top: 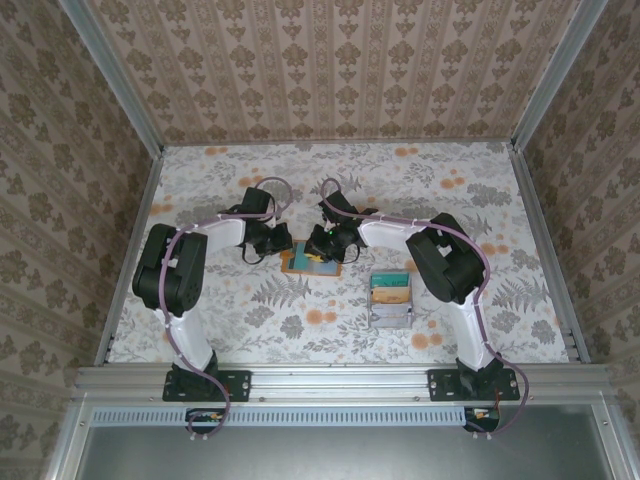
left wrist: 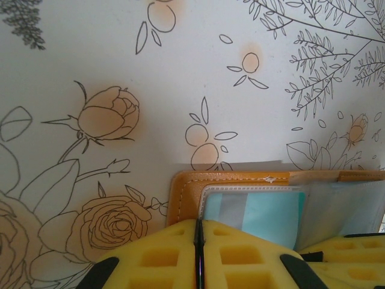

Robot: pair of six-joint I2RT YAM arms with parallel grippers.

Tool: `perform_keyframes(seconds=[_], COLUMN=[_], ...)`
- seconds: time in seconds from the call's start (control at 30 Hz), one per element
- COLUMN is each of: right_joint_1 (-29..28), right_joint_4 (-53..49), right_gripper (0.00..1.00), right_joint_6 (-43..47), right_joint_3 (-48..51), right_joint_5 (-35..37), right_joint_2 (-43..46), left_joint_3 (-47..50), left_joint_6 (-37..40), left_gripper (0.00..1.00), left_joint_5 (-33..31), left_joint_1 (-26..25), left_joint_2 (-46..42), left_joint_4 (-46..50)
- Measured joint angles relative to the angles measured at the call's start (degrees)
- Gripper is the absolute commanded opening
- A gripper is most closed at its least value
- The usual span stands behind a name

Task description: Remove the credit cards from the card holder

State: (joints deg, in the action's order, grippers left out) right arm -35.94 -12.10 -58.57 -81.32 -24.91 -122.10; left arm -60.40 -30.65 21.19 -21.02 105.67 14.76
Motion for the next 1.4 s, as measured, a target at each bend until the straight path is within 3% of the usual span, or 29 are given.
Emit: perform_keyframes(seconds=[0.7, 0.87, 1.4], right_joint_1=[0.07, 0.17, 0.9], right_joint_4=[0.5, 0.81, 4.44], right_gripper=[0.17, 0.0, 0.0], right_joint_6=[0.2, -0.31, 0.24], right_joint_3=[-0.7, -0.57, 4.98], right_joint_5=[-2.38, -3.17, -1.84], right_joint_2=[-1.2, -1.4, 2.14], left_joint_3=[0.04, 0.33, 0.39], left_joint_6=[-2.16, -2.38, -1.86], left_gripper=[0.1, 0.1, 0.16], left_joint_5=[0.31, 0.48, 1.84], left_joint_1=[0.02, 0.13, 0.55], left_joint_2=[0.04, 0.04, 0.0], left_joint_4=[-0.13, -0.79, -0.55])
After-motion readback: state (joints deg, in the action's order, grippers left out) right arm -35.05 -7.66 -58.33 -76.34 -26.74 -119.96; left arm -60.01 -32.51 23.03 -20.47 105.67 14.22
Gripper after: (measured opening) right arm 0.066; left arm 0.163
